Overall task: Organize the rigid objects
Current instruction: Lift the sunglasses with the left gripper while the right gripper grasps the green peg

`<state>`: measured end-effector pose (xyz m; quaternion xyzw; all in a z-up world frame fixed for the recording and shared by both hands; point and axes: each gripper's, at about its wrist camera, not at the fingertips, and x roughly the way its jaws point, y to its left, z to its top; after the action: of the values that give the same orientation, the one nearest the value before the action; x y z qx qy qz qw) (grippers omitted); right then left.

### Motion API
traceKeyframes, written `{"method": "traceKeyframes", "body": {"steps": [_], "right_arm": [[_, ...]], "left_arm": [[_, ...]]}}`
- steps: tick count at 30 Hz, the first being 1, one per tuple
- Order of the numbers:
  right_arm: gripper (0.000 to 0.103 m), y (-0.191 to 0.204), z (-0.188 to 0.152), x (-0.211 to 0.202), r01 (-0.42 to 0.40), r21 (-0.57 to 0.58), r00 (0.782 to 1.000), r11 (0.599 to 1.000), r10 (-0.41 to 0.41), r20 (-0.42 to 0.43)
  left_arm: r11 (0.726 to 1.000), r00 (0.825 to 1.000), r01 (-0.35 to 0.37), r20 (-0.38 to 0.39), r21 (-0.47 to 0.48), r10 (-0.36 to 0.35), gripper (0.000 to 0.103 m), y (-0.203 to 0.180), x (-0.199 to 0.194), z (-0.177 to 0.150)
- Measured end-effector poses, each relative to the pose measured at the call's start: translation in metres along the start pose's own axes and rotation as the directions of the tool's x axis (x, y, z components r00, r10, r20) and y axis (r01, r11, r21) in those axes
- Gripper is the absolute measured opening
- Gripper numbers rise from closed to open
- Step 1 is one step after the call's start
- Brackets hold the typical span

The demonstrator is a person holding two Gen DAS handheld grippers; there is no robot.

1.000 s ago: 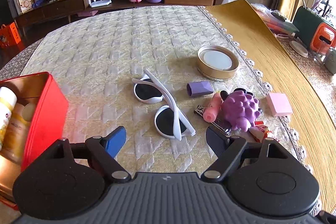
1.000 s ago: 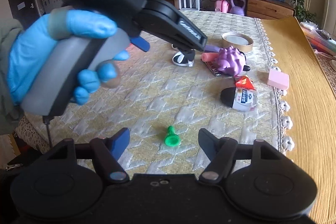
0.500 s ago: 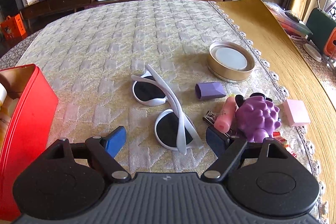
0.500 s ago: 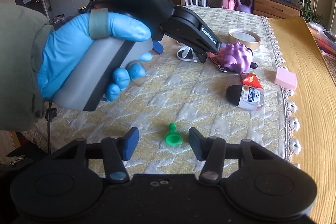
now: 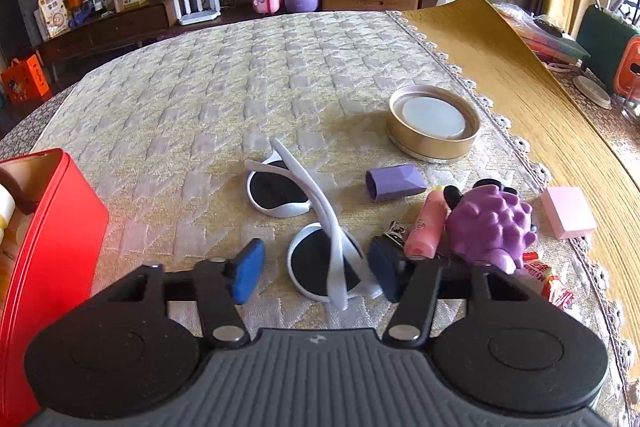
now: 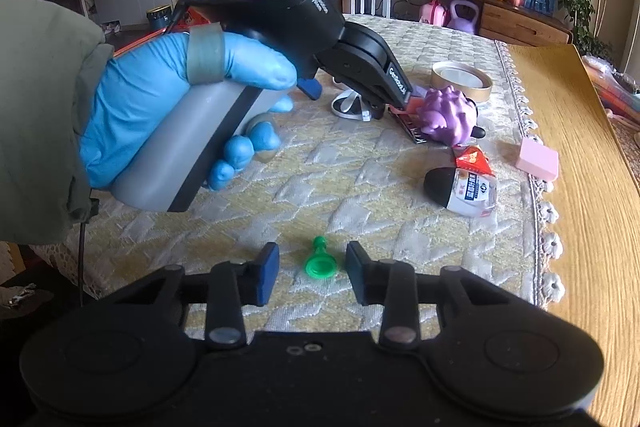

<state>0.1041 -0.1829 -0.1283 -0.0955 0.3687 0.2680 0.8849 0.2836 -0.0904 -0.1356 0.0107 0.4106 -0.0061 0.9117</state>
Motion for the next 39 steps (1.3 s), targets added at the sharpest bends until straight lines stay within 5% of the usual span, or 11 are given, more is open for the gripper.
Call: {"method": "traceKeyframes", "body": {"steps": [1,6,22,39], "right_arm": [[0.031,0.000,0.000,0.000,0.000,0.002,1.000,1.000,0.000,0.000],[0.015,-0.004,0.000,0.000,0.011,0.015,1.000,1.000,-0.011,0.000],[0.015,-0.010,0.013,-0.012,0.043,0.116,0.998,0.992,-0.048,0.038],[0.015,0.010,0.034,-0.039,0.068,0.096,0.993,0.993,-0.077,0.095]], "left_arm": [[1.000,1.000,0.002,0.002,0.006,-0.002,0.042,-0.001,-0.001,0.000],[1.000,1.000,0.006,0.000,-0.002,-0.006,0.042,0.004,-0.002,0.000],[0.998,1.000,0.023,-0.016,-0.067,-0.024,0.042,0.039,-0.035,-0.009],[0.988,0.994,0.103,0.034,-0.119,-0.099,0.042,0.069,-0.099,-0.015]]}}
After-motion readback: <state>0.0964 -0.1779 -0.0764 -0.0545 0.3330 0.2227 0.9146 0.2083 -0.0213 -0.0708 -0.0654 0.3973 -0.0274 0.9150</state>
